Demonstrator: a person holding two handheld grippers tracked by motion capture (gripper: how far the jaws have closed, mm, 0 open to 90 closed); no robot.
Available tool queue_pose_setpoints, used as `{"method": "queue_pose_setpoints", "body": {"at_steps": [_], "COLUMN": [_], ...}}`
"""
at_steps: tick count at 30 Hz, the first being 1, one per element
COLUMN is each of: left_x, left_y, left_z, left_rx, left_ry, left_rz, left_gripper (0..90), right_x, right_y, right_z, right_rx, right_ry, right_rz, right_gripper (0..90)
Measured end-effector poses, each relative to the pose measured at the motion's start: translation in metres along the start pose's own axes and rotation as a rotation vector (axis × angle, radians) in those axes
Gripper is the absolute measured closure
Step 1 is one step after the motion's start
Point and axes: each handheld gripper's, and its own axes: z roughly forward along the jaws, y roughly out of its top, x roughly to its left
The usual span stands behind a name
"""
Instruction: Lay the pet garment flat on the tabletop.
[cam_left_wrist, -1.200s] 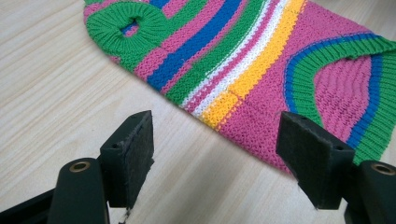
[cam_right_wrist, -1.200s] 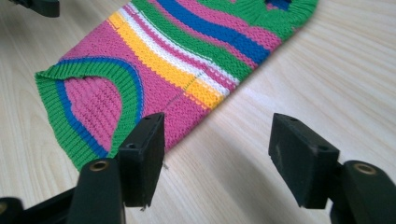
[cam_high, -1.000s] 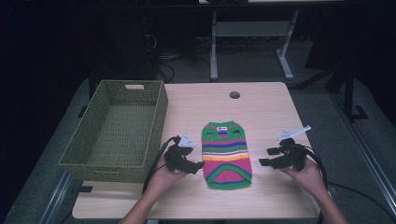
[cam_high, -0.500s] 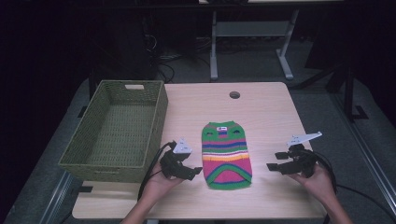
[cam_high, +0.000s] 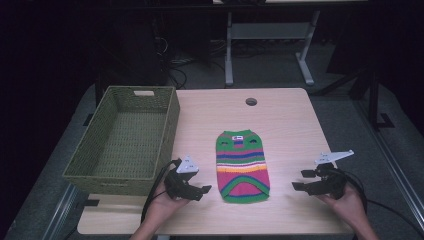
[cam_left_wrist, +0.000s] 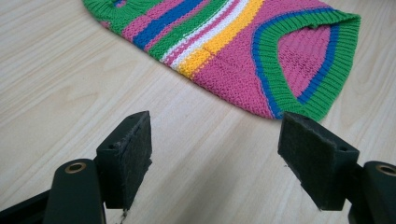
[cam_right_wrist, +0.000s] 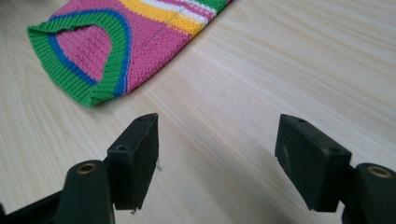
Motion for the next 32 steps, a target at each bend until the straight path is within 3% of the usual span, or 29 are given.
{"method": "queue_pose_setpoints", "body": {"at_steps": [6,18,27,29,32], "left_x": [-0.003,-0.007,-0.010,-0.012,-0.017], "left_y": [-0.006,-0.019,-0.039,-0.042,-0.042], "left_z": [-0.004,-0.014,-0.023,-0.026,-0.030], "left_rx": [-0.002,-0.011,-0.012,-0.035,-0.046], "left_ry": [0.000,0.012,0.006,-0.004,0.009], "left_rz": [0.002,-0.002,-0.039,-0.073,-0.054], "left_gripper": [25.5,25.4,23.7,22.3,22.5], "right_x": [0.003,0.009,0.019,0.023,0.028], "right_y": [-0.012,-0.030,-0.048,-0.053,-0.061], "right_z": [-0.002,-0.010,-0.020,-0.021,-0.023], "right_rx": [0.009,-0.032,-0.065,-0.080,-0.115], "right_ry": [-0.002,-0.017,-0.040,-0.061,-0.078], "right_rz": [0.007,-0.009,-0.012,-0.003,-0.002], "right_gripper": [29.6,29.1,27.8,27.5,26.7]}}
